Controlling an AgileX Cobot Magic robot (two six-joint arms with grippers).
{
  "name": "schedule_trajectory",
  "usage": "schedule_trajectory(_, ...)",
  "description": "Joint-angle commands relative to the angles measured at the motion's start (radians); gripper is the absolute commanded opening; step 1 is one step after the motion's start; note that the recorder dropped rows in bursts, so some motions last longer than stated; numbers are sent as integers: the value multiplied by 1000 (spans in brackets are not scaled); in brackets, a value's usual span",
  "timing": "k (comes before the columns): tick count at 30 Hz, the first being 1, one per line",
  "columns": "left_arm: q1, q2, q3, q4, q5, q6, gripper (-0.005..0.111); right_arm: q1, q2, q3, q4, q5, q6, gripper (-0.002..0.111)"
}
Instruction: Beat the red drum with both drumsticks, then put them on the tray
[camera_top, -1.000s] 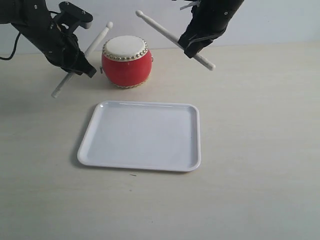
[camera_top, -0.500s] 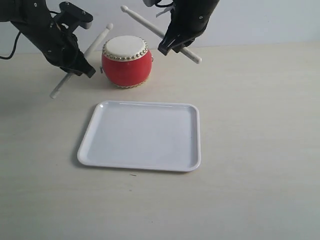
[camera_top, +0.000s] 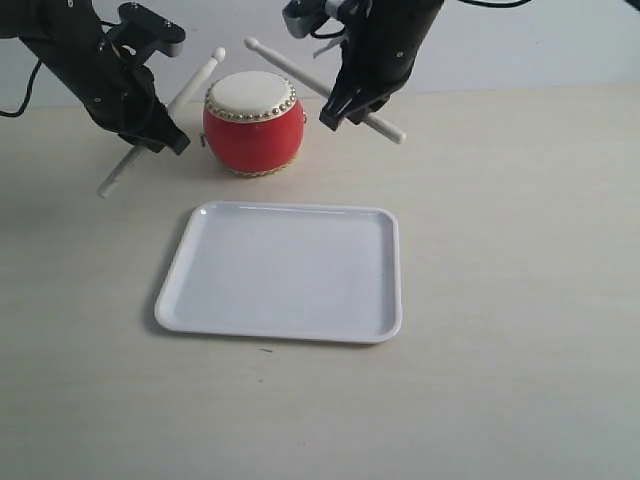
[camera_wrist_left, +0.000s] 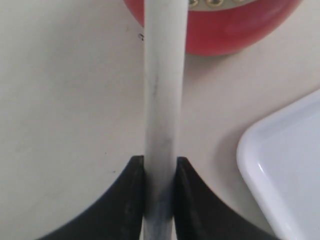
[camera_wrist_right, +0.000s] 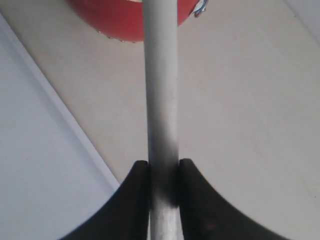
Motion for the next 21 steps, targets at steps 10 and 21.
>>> schedule_trajectory(10, -4, -54, -6, -15, 14, -36, 0, -2, 44, -3, -202, -28, 117, 0)
schedule_trajectory(21, -4, 113, -68, -20, 49, 59, 0, -2, -64, 0, -162, 78, 186, 0)
